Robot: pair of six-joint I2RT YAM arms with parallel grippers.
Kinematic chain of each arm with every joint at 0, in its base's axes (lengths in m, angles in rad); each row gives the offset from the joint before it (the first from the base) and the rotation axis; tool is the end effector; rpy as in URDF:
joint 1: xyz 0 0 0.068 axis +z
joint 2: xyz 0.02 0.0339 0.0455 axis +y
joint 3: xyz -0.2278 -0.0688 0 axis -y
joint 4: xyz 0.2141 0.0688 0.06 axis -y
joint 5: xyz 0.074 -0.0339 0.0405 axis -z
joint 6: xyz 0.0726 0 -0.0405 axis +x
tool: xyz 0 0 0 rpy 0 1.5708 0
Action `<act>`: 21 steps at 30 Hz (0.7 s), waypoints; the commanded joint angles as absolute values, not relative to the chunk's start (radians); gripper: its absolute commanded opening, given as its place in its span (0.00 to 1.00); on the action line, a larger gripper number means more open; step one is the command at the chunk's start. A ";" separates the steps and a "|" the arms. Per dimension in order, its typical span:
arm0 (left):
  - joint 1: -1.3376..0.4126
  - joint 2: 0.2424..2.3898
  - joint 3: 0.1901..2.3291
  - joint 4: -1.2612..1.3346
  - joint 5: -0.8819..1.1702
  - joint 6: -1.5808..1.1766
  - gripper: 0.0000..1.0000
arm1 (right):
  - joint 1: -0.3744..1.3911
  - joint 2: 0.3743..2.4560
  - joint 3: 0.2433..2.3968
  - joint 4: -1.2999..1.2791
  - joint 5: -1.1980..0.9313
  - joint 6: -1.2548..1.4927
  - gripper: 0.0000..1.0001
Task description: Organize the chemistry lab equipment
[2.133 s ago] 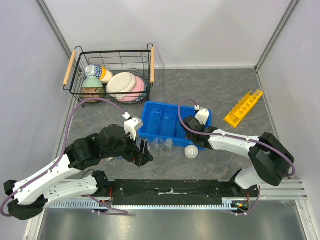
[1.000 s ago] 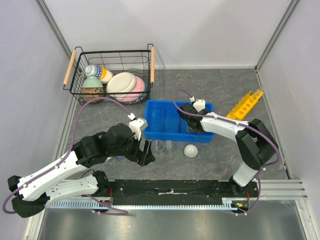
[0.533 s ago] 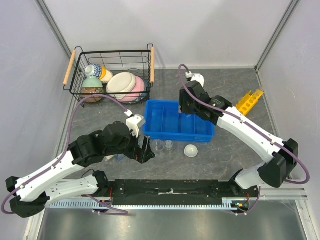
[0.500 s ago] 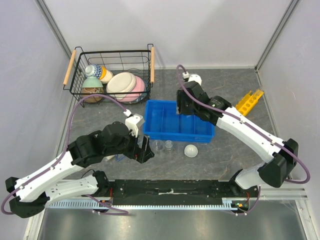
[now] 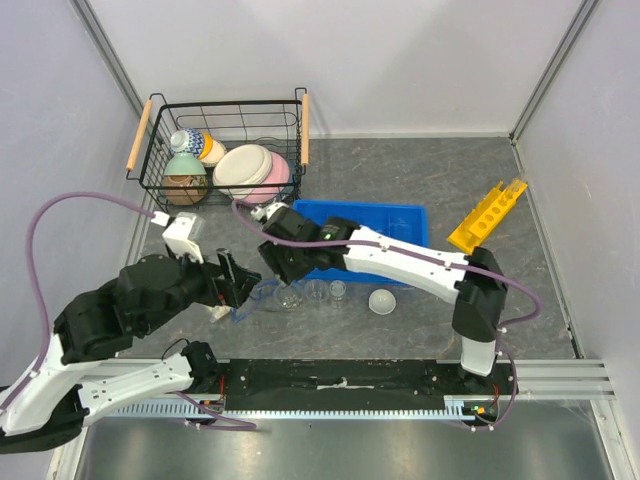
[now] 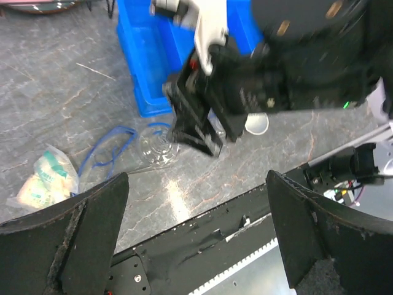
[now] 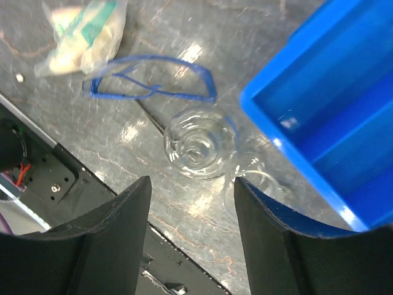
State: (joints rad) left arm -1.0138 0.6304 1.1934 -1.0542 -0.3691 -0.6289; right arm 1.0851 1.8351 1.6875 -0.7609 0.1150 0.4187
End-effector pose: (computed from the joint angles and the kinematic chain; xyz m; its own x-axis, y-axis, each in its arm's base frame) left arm 0.0804 -0.0795 0.3459 -0.5684 -0.1251 -0.8132 0.3575 0.8526 -0.3811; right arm 0.1894 0.3410 0.2460 -0.6801 -0.4232 -0.5986 -0.6229 0.7642 0.1673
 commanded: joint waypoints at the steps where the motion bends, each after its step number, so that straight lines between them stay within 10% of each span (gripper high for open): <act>1: -1.012 0.608 1.235 -1.117 -0.502 -0.678 1.00 | 1.133 1.884 1.752 -0.787 0.094 0.399 0.64; 21: -1.011 0.549 1.233 -1.112 -0.456 -0.635 1.00 | 1.175 2.062 1.770 -0.784 0.184 0.439 0.62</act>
